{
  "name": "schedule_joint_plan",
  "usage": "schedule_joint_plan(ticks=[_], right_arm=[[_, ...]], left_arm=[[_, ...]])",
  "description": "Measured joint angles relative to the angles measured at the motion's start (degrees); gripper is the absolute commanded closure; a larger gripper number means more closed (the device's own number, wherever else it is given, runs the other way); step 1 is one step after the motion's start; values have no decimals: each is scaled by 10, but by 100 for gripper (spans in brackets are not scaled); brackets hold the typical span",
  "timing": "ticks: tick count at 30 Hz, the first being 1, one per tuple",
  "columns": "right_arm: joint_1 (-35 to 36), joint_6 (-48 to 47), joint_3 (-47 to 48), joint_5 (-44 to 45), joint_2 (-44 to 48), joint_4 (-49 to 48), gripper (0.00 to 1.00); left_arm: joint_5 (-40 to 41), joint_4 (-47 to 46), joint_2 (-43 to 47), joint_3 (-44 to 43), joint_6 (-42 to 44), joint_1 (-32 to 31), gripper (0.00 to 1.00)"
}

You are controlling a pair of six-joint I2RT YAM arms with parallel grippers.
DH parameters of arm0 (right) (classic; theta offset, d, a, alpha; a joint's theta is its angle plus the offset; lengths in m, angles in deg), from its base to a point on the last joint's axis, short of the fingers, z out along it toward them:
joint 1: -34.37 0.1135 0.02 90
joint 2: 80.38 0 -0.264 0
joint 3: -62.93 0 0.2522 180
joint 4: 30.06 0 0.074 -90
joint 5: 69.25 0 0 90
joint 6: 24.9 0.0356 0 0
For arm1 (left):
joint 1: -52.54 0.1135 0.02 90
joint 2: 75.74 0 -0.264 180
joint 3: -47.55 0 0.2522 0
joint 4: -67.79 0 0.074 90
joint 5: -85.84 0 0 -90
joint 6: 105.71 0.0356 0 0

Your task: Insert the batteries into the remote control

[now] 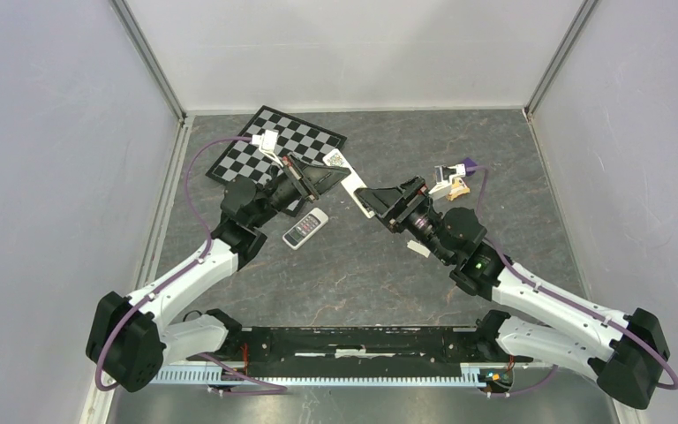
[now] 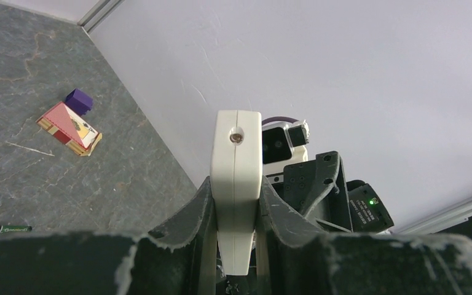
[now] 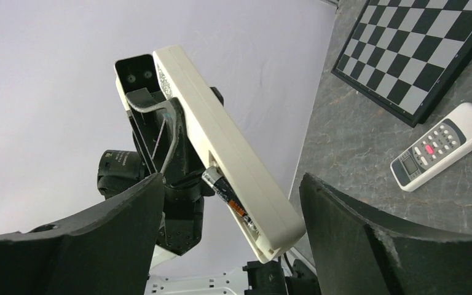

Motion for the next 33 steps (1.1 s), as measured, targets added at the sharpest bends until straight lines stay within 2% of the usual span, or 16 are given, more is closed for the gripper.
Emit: schedule_joint_plan(ticks=[7, 14, 22, 28, 29, 30, 31, 32, 33], right_arm=[[-3, -2, 28, 2, -18, 19, 24], [-7, -1, 35, -10, -29, 25, 38], [-15, 3, 32, -34, -26, 14, 61], [-16, 4, 16, -43, -17, -14, 67], [-17, 4, 14, -44, -17, -19, 64], [-17, 4, 12, -45, -17, -22, 54], [-18, 5, 10, -46, -17, -26, 42], [-18, 2, 10, -47, -16, -27, 25], [-19, -1, 10, -47, -16, -25, 14]], left_arm=[[-15, -28, 0, 3, 0, 0, 98], [-28, -52, 0, 4, -1, 0, 98], [-20, -37, 0, 4, -37, 2, 98], [-11, 4, 1, -10, -82, 3, 98], [-11, 14, 1, -15, -83, 3, 98], [-11, 24, 1, -19, -84, 3, 98], [-12, 33, 0, -23, -85, 3, 98], [-12, 39, 0, -27, -84, 3, 98], [-12, 47, 0, -31, -83, 3, 98]])
